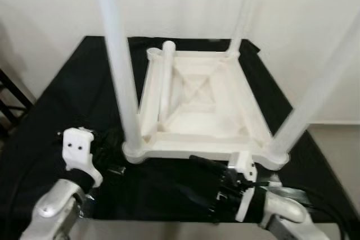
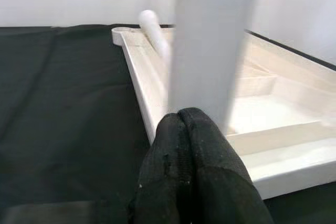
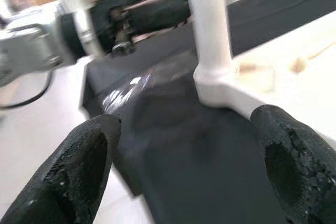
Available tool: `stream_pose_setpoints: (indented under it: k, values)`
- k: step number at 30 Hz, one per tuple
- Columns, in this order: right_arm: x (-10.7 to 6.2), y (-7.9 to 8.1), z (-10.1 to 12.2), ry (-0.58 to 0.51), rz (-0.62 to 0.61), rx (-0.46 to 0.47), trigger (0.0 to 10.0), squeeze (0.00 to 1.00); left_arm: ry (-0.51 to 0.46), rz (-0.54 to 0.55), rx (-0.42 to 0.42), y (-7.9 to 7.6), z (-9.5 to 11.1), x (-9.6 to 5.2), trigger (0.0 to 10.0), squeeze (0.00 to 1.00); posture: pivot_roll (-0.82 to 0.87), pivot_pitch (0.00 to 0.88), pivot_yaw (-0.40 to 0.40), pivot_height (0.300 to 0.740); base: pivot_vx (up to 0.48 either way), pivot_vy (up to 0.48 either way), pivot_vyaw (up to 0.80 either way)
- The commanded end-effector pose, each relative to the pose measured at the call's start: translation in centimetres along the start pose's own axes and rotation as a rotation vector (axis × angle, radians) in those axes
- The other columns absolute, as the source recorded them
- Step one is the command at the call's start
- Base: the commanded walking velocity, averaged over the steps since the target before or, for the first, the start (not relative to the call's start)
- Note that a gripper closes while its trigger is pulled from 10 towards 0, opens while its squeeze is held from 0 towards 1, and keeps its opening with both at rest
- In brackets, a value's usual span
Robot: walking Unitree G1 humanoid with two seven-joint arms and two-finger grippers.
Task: Building children table
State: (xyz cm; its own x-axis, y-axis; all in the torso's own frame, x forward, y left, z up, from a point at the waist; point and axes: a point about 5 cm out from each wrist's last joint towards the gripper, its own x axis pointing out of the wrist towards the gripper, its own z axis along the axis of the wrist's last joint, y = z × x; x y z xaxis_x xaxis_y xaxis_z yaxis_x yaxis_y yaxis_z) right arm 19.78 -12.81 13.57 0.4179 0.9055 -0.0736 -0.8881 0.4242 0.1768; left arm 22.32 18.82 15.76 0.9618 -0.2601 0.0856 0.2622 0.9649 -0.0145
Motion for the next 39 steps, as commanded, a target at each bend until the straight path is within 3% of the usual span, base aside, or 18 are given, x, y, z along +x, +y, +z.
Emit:
stream_pose_setpoints:
  k: [1, 10, 27, 34, 39]
  values:
    - [-0.2, 0.5, 0.0, 0.008, 0.047, 0.011, 10.0, 0.00, 0.008, -0.046, -0.016, -0.9, -0.3, 0.0, 10.0, 0.00, 0.03, 0.076, -0.016, 0.740, 0.000, -0.469, 0.00]
    - [-0.2, 0.1, 0.2, 0.021, 0.058, 0.003, 10.0, 0.00, 0.007, -0.070, -0.014, -1.3, -0.3, 0.1, 10.0, 0.00, 0.02, 0.072, -0.023, 0.740, 0.000, -0.469, 0.00]
    - [0.4, -1.3, 0.4, -0.015, -0.045, -0.039, 10.0, 0.00, 0.001, -0.125, -0.023, -2.1, -0.2, 0.4, 10.0, 0.00, 0.01, 0.064, -0.019, 0.740, 0.000, -0.469, 0.00]
    - [0.7, -2.7, 1.1, -0.067, -0.186, -0.064, 10.0, 0.00, -0.001, -0.152, -0.023, -2.4, 0.0, 0.5, 10.0, 0.00, 0.02, 0.066, -0.013, 0.740, 0.000, -0.469, 0.00]
    - [0.9, -4.5, 2.1, -0.121, -0.379, -0.098, 10.0, 0.00, -0.003, -0.169, -0.028, -2.7, 0.2, 0.6, 10.0, 0.00, 0.02, 0.066, -0.014, 0.740, 0.000, -0.469, 0.00]
